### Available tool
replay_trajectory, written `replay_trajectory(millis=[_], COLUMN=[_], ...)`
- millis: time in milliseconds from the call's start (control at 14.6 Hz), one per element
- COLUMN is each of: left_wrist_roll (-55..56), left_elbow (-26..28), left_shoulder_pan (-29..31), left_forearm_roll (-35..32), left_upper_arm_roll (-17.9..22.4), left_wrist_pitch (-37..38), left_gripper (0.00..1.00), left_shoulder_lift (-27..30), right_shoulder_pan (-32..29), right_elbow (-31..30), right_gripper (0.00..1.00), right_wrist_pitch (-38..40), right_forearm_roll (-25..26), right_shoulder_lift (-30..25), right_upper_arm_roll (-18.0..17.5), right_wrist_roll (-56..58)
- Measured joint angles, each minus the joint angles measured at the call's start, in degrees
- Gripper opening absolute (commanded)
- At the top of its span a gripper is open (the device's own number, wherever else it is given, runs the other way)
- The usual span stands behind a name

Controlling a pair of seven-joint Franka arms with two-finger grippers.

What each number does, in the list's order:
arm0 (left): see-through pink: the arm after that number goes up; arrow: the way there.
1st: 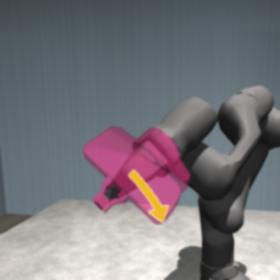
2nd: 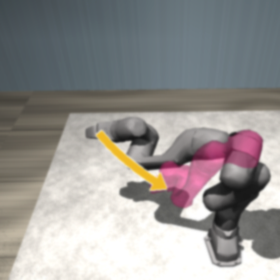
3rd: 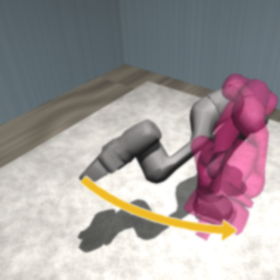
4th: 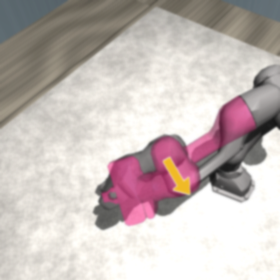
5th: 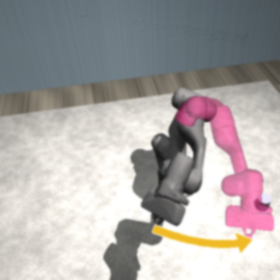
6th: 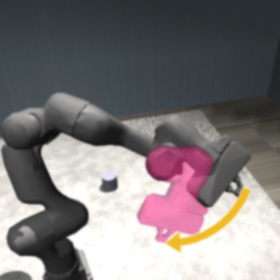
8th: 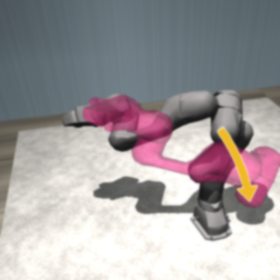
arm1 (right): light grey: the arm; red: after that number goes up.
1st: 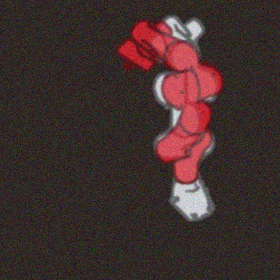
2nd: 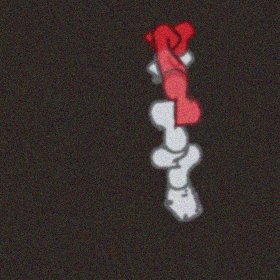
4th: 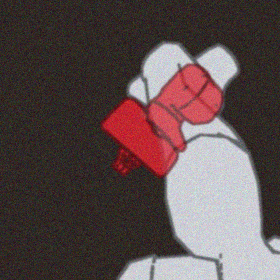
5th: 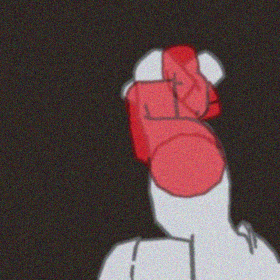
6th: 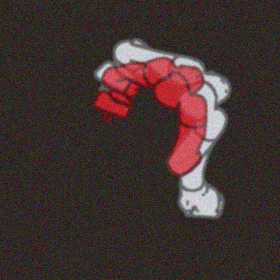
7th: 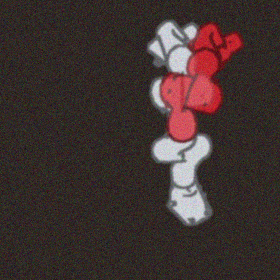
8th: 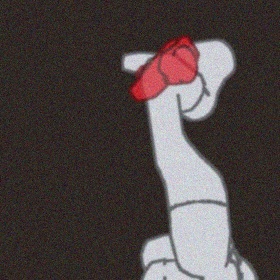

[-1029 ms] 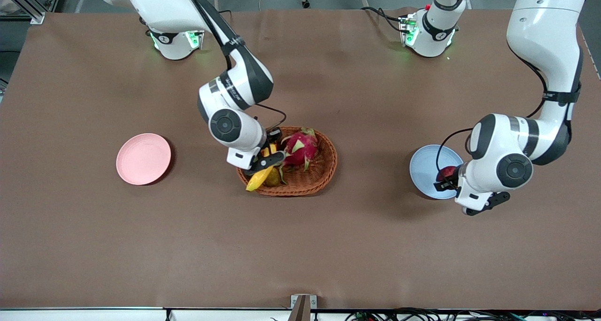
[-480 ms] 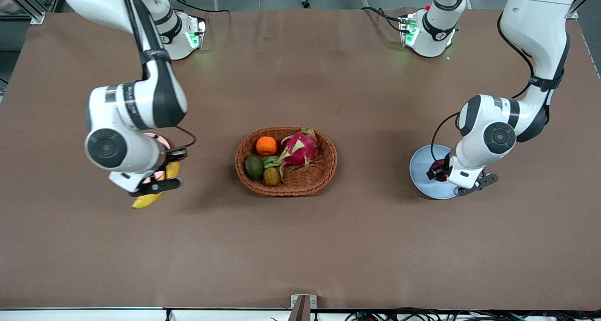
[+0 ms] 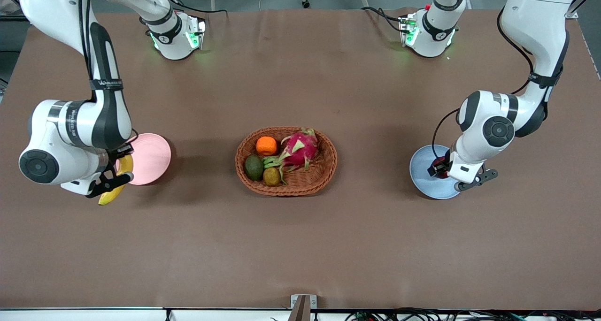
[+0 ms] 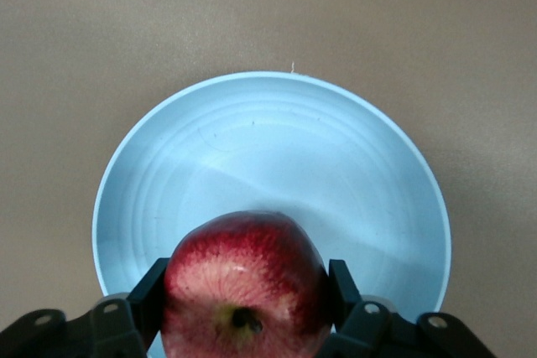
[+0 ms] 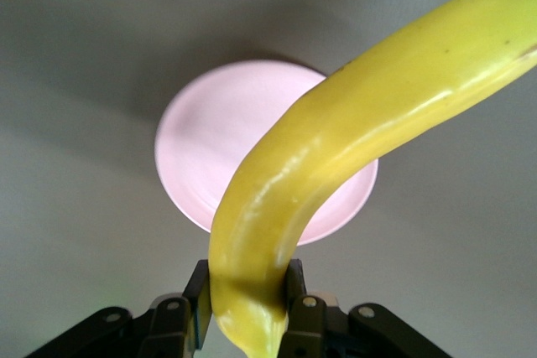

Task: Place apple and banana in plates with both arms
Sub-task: 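Lower the banana onto the pink plate while the left gripper releases the apple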

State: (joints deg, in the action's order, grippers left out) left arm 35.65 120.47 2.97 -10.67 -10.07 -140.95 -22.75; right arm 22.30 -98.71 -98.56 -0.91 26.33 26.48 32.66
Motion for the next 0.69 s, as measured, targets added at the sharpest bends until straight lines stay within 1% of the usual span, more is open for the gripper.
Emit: replay_trajectory(millis=[206, 343, 480, 617, 686], left_wrist_roll=[0.1, 0.1, 0.1, 0.1, 0.0], left_elbow=[-1.8, -4.9, -10.9, -18.6, -22.6], left_shoulder_pan=[0.0, 0.0, 0.0, -0.1, -0.2], left_forearm_roll=[0.0, 0.0, 0.0, 0.0, 0.0], left_upper_arm_roll=[-0.5, -1.1, -2.6, -4.7, -5.9], left_wrist_pitch=[0.0, 2.3, 10.0, 19.3, 23.6], left_gripper=[1.00, 1.00, 1.00, 1.00, 1.00], left_shoulder_lift=[0.4, 1.2, 2.4, 3.2, 3.4], right_shoulder_pan=[-0.5, -0.5, -0.4, -0.3, -0.3], right_elbow=[-3.1, -6.1, -10.6, -15.2, -16.7], right_gripper=[0.18, 0.18, 0.18, 0.18, 0.18], right_wrist_pitch=[-2.3, -5.3, -10.2, -14.4, -15.3], right_forearm_roll=[2.6, 3.8, 5.0, 5.8, 5.9], right_shoulder_lift=[-0.1, -0.8, -1.8, -2.7, -3.1], right_upper_arm_roll=[0.0, 0.0, -0.1, -0.2, -0.2], right_wrist_roll=[4.7, 5.8, 6.3, 6.3, 6.3])
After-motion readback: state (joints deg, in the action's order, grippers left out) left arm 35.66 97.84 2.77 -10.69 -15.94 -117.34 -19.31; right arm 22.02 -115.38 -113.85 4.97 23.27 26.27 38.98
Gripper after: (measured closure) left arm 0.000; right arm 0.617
